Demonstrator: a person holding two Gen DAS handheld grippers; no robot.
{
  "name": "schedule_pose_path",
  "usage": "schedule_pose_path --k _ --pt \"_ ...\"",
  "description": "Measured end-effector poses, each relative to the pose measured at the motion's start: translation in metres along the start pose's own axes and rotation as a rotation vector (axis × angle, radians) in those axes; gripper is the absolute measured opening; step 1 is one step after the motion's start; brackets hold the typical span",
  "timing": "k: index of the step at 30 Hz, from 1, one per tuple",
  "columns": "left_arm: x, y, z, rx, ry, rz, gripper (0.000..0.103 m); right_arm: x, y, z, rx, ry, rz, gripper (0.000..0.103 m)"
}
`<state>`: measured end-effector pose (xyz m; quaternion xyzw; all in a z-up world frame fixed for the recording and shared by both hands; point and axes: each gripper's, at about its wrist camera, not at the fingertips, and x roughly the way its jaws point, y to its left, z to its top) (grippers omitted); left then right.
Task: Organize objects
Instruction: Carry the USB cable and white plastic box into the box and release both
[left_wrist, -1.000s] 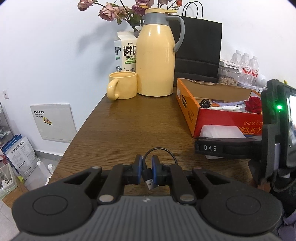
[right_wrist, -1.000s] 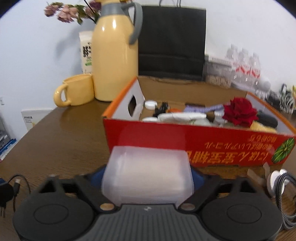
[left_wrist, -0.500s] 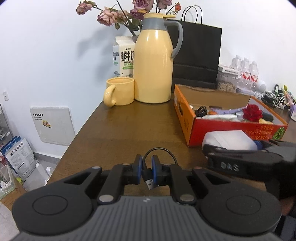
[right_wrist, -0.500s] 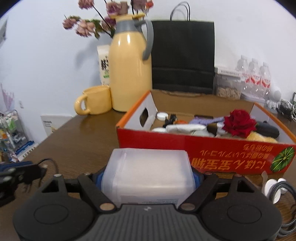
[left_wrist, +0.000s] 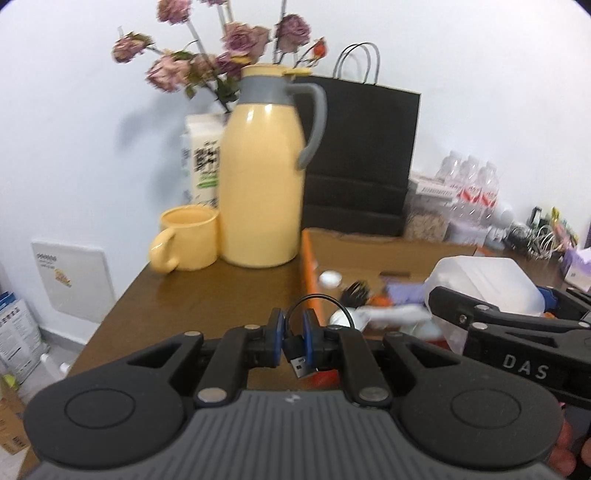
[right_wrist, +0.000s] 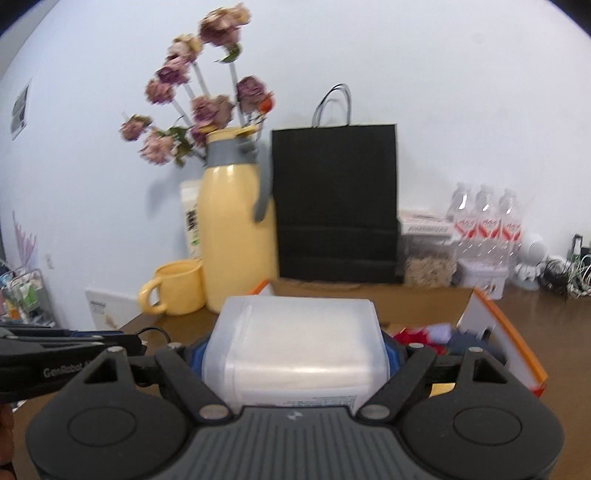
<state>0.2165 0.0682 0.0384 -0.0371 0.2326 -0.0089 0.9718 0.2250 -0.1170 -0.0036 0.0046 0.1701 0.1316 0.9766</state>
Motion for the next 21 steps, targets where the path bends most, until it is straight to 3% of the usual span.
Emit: schedule_pose_path --k 10,21 --pt "0.063 -0.048 0.041 -0.042 -0.046 -0.059 0.012 0.050 -0.057 0.028 0.025 -0.067 -0.113 0.082" --pt "0.129 -0.077 0.047 0.008 0.005 -0.035 0.012 0.104 -0.085 0.022 0.030 0.028 -0.133 0.082"
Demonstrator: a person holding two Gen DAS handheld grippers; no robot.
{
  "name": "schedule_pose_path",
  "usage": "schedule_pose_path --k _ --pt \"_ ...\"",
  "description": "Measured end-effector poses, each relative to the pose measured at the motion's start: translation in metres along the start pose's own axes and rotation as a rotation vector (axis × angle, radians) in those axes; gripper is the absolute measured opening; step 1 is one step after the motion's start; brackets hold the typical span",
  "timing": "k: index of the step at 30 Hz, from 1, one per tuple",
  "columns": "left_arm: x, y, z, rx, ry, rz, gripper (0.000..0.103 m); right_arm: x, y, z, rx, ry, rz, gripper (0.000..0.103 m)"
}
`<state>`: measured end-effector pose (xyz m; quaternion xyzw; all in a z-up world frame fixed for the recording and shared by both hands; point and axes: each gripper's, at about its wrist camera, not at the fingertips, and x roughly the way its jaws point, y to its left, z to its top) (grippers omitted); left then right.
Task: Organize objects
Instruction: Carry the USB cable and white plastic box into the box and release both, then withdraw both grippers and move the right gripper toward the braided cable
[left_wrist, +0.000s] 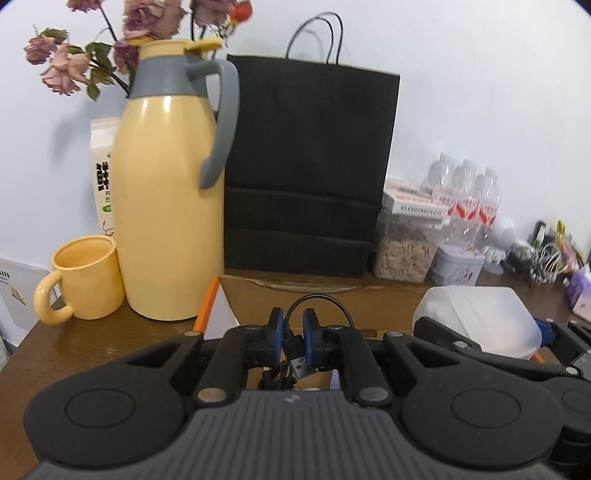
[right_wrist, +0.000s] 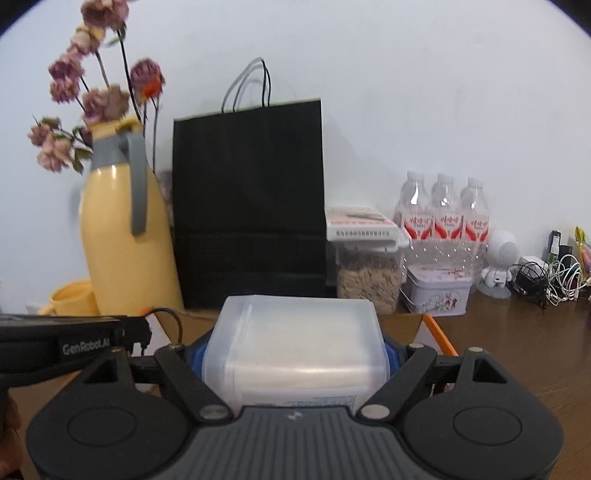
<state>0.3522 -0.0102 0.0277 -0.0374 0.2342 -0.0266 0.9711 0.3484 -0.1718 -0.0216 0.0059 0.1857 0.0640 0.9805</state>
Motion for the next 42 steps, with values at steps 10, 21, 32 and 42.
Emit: schedule_pose_path --k 10,21,32,42 --pt "-0.003 0.006 -0.001 0.017 -0.052 0.081 0.085 0.009 -0.011 -0.001 0.006 0.066 -0.030 0.103" --pt "-0.009 0.008 0.003 0.004 -0.062 0.091 0.103 0.008 -0.015 0.001 0.015 0.074 -0.015 0.103" --pt "-0.033 0.012 0.011 -0.011 -0.067 0.068 0.103 -0.020 -0.022 0.014 0.001 0.026 0.017 0.103" --pt "-0.088 0.010 -0.005 0.015 -0.089 0.033 0.103 -0.086 -0.046 0.012 -0.086 -0.018 0.029 0.103"
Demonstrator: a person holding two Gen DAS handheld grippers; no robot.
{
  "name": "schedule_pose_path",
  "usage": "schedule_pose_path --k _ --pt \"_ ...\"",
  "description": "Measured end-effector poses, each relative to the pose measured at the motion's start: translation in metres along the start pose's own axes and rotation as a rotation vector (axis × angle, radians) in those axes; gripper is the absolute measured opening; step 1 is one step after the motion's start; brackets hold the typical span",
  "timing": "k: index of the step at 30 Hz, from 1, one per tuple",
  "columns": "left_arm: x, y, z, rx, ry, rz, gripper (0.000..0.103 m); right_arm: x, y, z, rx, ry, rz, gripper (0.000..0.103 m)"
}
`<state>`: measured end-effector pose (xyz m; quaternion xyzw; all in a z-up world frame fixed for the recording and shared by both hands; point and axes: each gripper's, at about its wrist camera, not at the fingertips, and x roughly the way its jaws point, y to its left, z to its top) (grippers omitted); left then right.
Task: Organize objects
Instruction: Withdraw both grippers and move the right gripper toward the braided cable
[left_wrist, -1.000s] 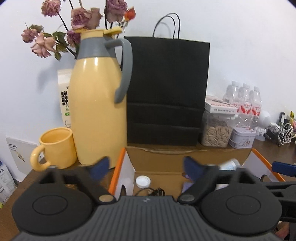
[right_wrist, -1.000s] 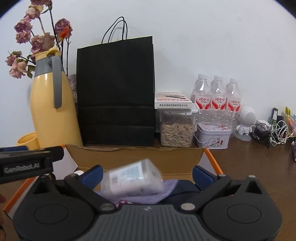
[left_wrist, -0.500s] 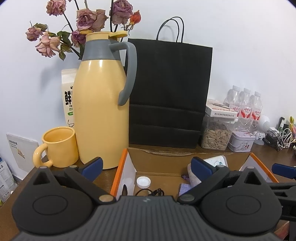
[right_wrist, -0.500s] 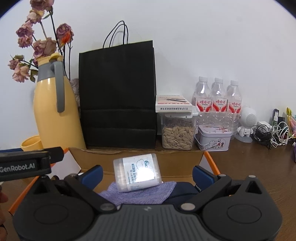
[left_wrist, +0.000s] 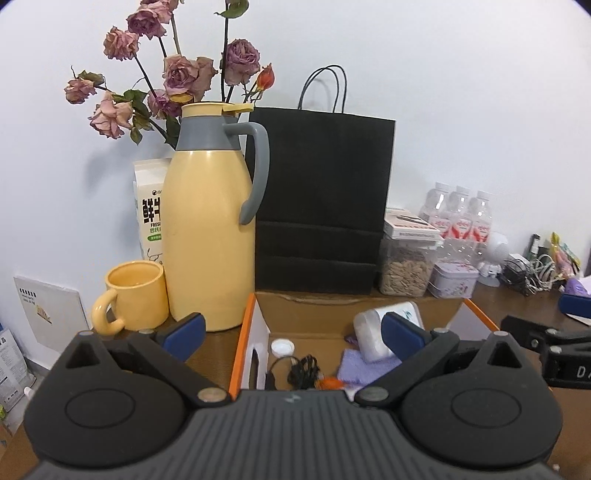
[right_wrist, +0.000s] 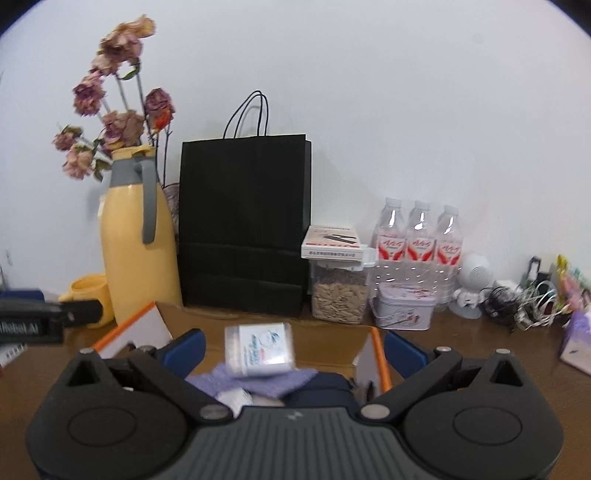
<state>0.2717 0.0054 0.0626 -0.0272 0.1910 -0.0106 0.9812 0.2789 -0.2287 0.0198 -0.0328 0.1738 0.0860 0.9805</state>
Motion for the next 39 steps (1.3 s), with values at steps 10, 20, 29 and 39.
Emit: schedule_pose_path --k 10,20,29,39 --pt "-0.044 -0.001 -0.031 0.009 0.043 0.007 0.103 -0.034 -0.034 -0.051 -0.051 0.122 -0.024 0.097" --pt "-0.062 0.005 -0.057 0.002 0.121 0.039 0.103 -0.008 -0.072 -0.103 0.045 0.291 0.061 0.060" --pt "-0.066 -0.003 -0.064 0.025 0.143 0.041 0.103 -0.006 -0.060 -0.115 0.052 0.326 0.153 0.050" --pt "-0.063 -0.011 -0.072 0.042 0.170 0.022 0.103 -0.019 -0.045 -0.122 0.014 0.324 0.191 0.042"
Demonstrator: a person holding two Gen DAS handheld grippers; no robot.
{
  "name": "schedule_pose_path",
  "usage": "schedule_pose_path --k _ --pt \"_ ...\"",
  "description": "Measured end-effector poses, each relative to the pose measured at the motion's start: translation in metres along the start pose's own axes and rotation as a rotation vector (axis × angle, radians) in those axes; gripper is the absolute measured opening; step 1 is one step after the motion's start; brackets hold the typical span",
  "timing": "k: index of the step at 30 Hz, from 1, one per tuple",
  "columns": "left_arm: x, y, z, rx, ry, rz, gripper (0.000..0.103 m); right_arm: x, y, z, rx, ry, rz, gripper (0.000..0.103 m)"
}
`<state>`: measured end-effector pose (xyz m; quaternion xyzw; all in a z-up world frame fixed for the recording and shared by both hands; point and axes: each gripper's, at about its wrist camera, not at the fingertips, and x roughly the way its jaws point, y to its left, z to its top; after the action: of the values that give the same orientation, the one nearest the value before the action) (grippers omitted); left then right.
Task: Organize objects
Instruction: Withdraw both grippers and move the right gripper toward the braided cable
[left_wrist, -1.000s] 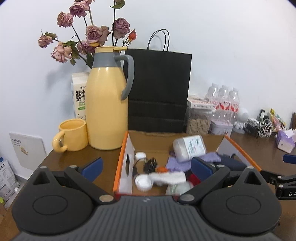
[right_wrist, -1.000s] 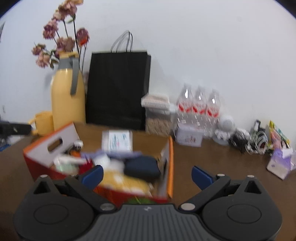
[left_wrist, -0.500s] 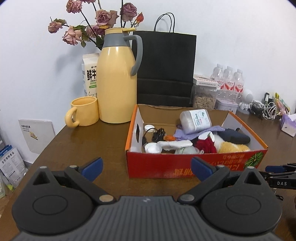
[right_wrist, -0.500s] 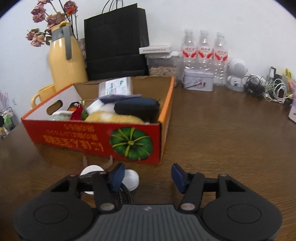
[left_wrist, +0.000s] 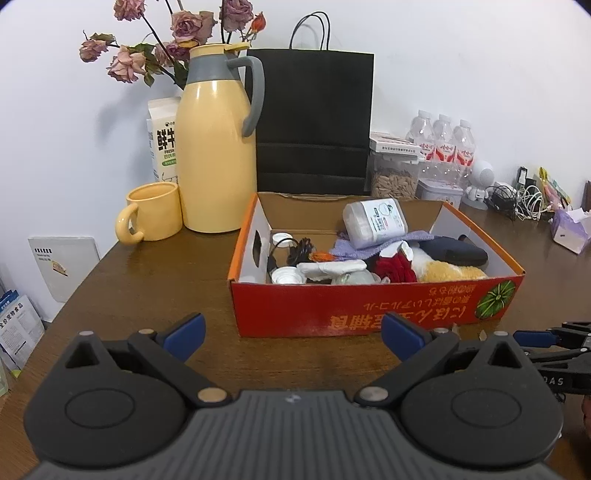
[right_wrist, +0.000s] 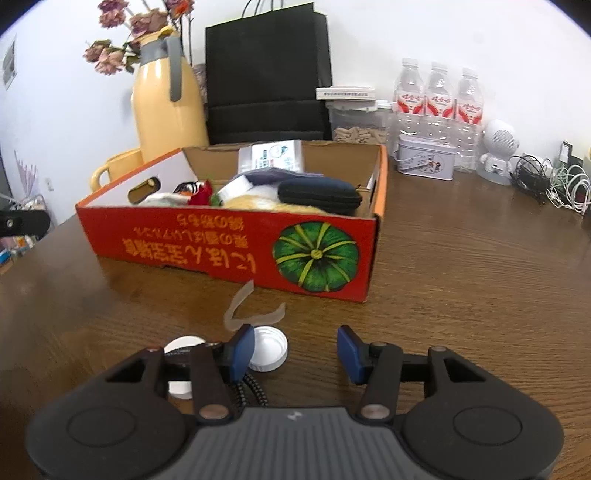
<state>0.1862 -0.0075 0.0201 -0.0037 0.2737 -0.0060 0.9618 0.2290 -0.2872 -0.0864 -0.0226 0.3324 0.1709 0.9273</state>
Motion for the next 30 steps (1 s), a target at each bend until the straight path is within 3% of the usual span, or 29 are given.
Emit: schedule_pose_path --k 2,5,6,18,30 --pt "0.001 -0.002 -0.001 0.004 0.004 -0.004 0.103 0.001 0.004 -0.001 -0.026 -0.004 0.002 0.034" --pt "0.002 -0.003 -0.002 0.006 0.008 -0.009 0.103 -0.001 0.007 -0.003 -0.045 -0.012 0.034 0.008" --pt "0.003 -0.004 -0.002 0.006 0.010 -0.009 0.103 -0.001 0.009 -0.003 -0.053 -0.016 0.028 0.005" --pt "0.016 -0.024 -0.006 0.031 0.042 -0.041 0.103 -0.014 0.003 -0.001 -0.019 -0.110 0.001 0.003" --pt "0.051 -0.091 -0.008 0.089 0.123 -0.166 0.103 -0.031 -0.025 0.003 0.093 -0.207 -0.065 0.003"
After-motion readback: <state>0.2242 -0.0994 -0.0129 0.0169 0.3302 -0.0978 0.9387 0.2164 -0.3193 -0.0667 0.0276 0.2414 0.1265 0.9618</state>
